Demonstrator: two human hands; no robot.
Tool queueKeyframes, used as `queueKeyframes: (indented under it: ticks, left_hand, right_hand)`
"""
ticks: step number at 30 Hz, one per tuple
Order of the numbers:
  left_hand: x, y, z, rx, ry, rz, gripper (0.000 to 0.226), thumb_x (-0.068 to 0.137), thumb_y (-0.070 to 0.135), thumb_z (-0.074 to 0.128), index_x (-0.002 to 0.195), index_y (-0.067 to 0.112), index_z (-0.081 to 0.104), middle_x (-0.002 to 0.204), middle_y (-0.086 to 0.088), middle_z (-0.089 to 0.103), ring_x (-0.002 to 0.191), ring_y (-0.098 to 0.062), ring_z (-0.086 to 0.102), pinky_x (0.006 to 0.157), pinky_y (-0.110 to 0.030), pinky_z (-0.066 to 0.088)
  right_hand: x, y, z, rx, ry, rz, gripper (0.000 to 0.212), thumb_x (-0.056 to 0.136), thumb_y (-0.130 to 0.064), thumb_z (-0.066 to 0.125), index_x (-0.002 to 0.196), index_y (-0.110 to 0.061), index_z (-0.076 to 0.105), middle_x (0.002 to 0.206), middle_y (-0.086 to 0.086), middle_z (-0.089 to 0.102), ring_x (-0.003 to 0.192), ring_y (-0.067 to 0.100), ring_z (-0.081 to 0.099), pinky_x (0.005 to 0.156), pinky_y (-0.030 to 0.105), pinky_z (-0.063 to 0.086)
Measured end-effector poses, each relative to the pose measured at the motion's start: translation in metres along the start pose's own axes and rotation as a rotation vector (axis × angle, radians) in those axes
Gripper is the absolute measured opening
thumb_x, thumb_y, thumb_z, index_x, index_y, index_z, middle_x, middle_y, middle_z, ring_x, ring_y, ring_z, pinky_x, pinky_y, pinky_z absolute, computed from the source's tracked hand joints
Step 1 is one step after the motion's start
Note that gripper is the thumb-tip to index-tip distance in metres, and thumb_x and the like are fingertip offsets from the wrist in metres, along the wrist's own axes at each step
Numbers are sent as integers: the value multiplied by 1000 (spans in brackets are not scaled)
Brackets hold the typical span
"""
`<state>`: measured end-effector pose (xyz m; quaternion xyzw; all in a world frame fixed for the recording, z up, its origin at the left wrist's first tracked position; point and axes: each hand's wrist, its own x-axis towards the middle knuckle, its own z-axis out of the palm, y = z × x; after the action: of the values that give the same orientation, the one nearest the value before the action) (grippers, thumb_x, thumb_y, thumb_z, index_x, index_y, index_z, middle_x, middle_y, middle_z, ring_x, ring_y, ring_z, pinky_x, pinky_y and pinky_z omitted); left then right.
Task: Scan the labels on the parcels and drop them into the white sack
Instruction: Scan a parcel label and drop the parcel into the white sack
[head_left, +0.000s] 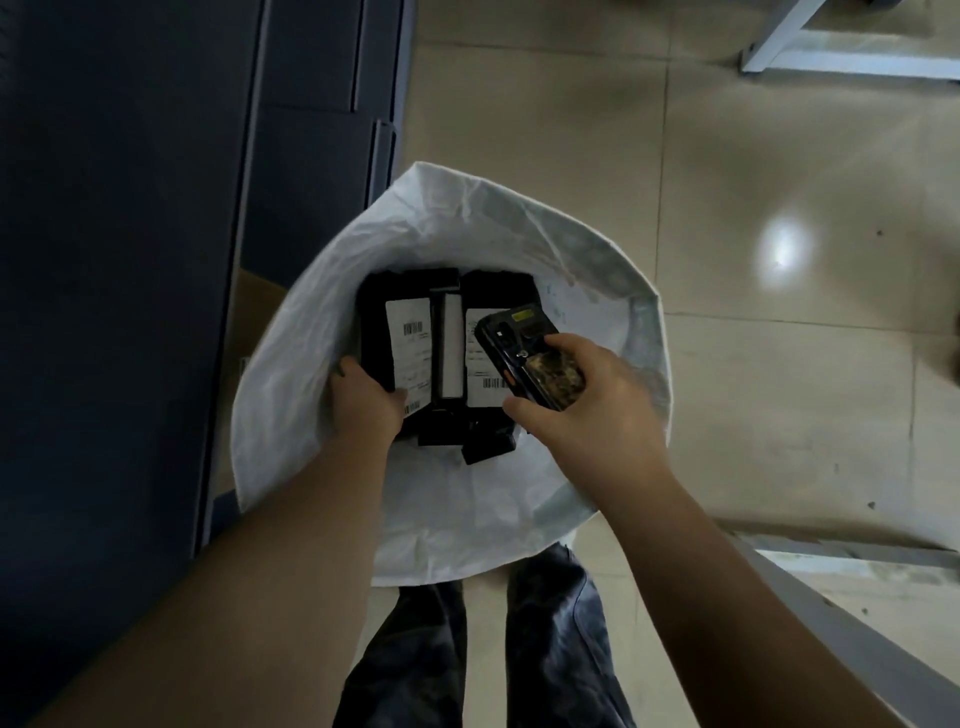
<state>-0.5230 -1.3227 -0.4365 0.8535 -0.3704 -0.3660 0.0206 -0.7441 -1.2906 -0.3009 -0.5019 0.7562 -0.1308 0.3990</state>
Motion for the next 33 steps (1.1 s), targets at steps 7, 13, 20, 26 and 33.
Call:
queueKeyframes:
  ticks: [7, 13, 20, 26, 33]
  left_hand:
    - [-10, -26, 10, -4, -20, -16, 66, 81, 15, 78, 134, 2, 41, 134, -18, 51, 122, -35, 53, 98, -46, 49]
    - [27, -7, 20, -77, -43, -54, 59, 83, 14, 76, 133, 3, 45, 133, -19, 55, 120, -37, 57, 95, -47, 53]
    - [58, -6, 31, 125, -67, -21, 35, 95, 13, 60, 128, 2, 56, 129, -20, 60, 116, -37, 58, 86, -36, 48]
    - [60, -2, 27, 54, -300, -80, 35, 98, 14, 56, 131, 3, 56, 131, -18, 59, 115, -33, 58, 87, -32, 48]
    - [-9, 28, -21, -43, -230, 107, 51, 99, 28, 55, 145, 12, 43, 144, -9, 49, 125, -27, 52, 98, -34, 46]
  right_hand:
    - [9, -6, 9, 67, -7, 88, 68, 71, -48, 81, 133, -41, 52, 124, -13, 58, 108, 9, 58, 94, 40, 52]
    - [19, 1, 8, 11, -17, 94, 69, 72, -47, 79, 135, -40, 51, 123, -12, 59, 105, 9, 58, 89, 36, 52]
    - [32, 12, 12, 50, -16, 92, 68, 73, -42, 81, 135, -36, 53, 120, -10, 59, 105, 10, 59, 91, 38, 54]
    - [28, 16, 8, 42, -23, 83, 68, 73, -42, 81, 134, -37, 53, 117, -12, 59, 102, 9, 60, 89, 37, 55]
    - [8, -6, -15, 2, -14, 51, 68, 70, -48, 81, 132, -41, 53, 120, -14, 61, 101, 11, 62, 83, 40, 58]
